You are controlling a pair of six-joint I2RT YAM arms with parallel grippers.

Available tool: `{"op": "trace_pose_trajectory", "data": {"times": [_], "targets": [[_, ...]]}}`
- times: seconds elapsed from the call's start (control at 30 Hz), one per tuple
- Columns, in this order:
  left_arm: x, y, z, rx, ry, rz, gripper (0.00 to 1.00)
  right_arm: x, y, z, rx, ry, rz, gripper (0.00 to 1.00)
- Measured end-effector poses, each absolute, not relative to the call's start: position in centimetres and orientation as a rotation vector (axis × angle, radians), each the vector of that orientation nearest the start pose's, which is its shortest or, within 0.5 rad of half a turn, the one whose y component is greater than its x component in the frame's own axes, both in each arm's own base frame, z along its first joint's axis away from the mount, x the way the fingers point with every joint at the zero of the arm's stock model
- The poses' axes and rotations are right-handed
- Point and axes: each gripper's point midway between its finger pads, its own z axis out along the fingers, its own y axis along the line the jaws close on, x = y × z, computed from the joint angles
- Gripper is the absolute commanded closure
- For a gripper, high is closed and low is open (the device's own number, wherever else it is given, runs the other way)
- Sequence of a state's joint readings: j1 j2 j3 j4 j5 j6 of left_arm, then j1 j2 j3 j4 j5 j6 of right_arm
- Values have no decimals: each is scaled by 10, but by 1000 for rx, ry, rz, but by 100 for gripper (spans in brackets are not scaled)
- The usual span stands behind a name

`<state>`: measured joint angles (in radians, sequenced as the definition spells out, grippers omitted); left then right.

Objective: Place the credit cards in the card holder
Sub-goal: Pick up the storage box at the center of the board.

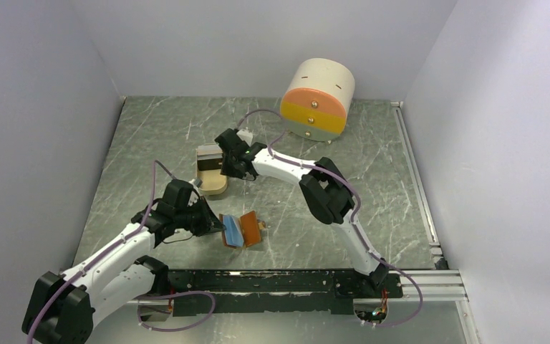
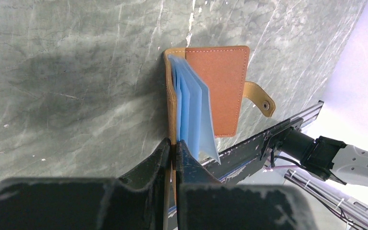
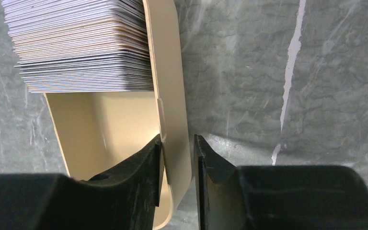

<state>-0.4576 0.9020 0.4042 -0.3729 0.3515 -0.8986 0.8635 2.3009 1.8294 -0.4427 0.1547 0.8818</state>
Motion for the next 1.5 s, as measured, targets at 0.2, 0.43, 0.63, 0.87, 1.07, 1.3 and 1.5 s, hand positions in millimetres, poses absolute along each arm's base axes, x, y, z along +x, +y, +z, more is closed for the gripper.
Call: {"op": "trace_pose_trajectory", "data": {"times": [0.2,0.43,0.63,0.87,1.07,1.3,1.5], "targets": [[163,-182,66,-410,2612,-973,91,371,441,34,92,2550,527,73],[162,-181,65,-411,2614,-972,91,370,441,34,116,2552,532,80],[162,-181,66,-412,2606,-978,91,363,438,35,160,2596,515,88],[162,-181,65,-413,2608,-977,91,359,433,34,215,2630,503,91],[161,-181,63,-417,2613,-975,91,357,427,34,251,2649,475,92],[160,-181,62,-420,2616,-974,91,353,410,42,287,2667,421,93],[161,-182,64,-412,2609,-988,91,353,379,41,331,2688,315,97]]}}
